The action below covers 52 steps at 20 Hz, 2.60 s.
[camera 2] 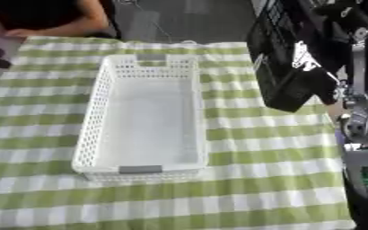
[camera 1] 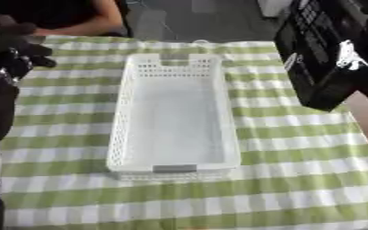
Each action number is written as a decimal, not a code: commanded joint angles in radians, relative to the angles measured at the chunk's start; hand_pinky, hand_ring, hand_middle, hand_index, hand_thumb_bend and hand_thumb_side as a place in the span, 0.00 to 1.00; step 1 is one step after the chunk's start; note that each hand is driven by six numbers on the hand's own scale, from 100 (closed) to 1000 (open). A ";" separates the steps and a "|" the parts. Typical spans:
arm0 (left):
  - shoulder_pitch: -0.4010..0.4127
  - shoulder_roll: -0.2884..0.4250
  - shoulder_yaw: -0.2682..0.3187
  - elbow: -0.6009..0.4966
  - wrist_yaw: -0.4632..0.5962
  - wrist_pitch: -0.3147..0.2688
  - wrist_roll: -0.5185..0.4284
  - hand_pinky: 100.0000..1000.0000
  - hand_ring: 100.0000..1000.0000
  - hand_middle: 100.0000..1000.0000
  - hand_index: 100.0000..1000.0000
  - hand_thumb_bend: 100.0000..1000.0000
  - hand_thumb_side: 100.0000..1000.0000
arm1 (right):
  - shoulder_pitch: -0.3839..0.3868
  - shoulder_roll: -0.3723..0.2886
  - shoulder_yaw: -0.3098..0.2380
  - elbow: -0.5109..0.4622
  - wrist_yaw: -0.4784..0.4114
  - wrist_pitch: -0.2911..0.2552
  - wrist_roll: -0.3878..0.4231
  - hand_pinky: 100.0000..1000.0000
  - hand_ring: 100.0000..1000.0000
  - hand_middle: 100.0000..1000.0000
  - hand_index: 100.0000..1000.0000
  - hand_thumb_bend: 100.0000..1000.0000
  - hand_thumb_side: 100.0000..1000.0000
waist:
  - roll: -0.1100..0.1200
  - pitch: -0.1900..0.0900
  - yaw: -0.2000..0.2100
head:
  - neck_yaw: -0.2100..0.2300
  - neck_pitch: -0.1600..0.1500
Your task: Pick up objects on the table and place them in the box.
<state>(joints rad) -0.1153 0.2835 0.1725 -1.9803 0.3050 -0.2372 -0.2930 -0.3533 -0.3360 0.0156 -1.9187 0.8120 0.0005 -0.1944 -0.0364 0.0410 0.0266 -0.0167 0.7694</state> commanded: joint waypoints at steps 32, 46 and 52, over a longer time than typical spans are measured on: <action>-0.009 0.000 -0.025 -0.020 0.018 0.013 -0.028 0.62 0.63 0.78 0.69 0.44 0.80 | -0.358 0.183 0.279 0.627 0.013 -0.570 0.474 0.88 1.00 0.98 0.90 0.00 0.50 | 0.001 -0.009 0.035 | -0.046 0.001; -0.006 0.001 -0.021 -0.020 0.013 0.016 -0.029 0.62 0.63 0.78 0.69 0.44 0.81 | -0.282 0.126 0.189 0.459 -0.051 -0.492 0.408 0.88 1.00 0.97 0.89 0.00 0.54 | 0.002 -0.011 0.021 | -0.020 0.001; -0.003 0.001 -0.019 -0.020 0.010 0.017 -0.028 0.62 0.63 0.78 0.69 0.44 0.81 | -0.233 0.053 0.068 0.196 -0.135 -0.376 0.256 0.81 0.88 0.91 0.83 0.00 0.56 | 0.002 -0.011 0.013 | -0.002 -0.003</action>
<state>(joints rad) -0.1120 0.2759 0.1489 -1.9805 0.3179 -0.2200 -0.3200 -0.5793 -0.2512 0.1149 -1.6498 0.6971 -0.3970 0.0961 -0.0387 0.0424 0.0398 -0.0289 0.7699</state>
